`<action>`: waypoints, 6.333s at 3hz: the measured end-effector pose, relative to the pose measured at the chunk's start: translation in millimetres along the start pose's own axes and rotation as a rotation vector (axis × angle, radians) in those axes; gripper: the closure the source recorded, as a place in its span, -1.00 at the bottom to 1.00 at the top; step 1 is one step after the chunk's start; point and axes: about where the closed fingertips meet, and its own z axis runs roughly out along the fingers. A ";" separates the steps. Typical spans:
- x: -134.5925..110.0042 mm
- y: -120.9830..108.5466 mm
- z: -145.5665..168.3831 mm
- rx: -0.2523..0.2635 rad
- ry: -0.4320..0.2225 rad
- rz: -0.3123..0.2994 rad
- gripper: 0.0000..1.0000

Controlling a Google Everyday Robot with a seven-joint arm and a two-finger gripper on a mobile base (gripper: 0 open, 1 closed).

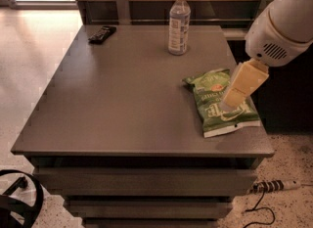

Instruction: Move green jalapeno chip bag near rxbar chocolate

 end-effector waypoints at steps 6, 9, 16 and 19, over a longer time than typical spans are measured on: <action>33.7 3.9 139.1 -0.126 -0.083 0.272 -0.16; 29.1 0.4 126.3 -0.126 -0.083 0.271 1.00; -212.5 -32.8 117.4 -0.044 -0.525 -0.031 1.00; -244.0 -57.5 159.3 -0.087 -0.495 -0.086 1.00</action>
Offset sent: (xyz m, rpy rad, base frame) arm 0.0804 0.0161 -0.0871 0.2333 0.0306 -0.1373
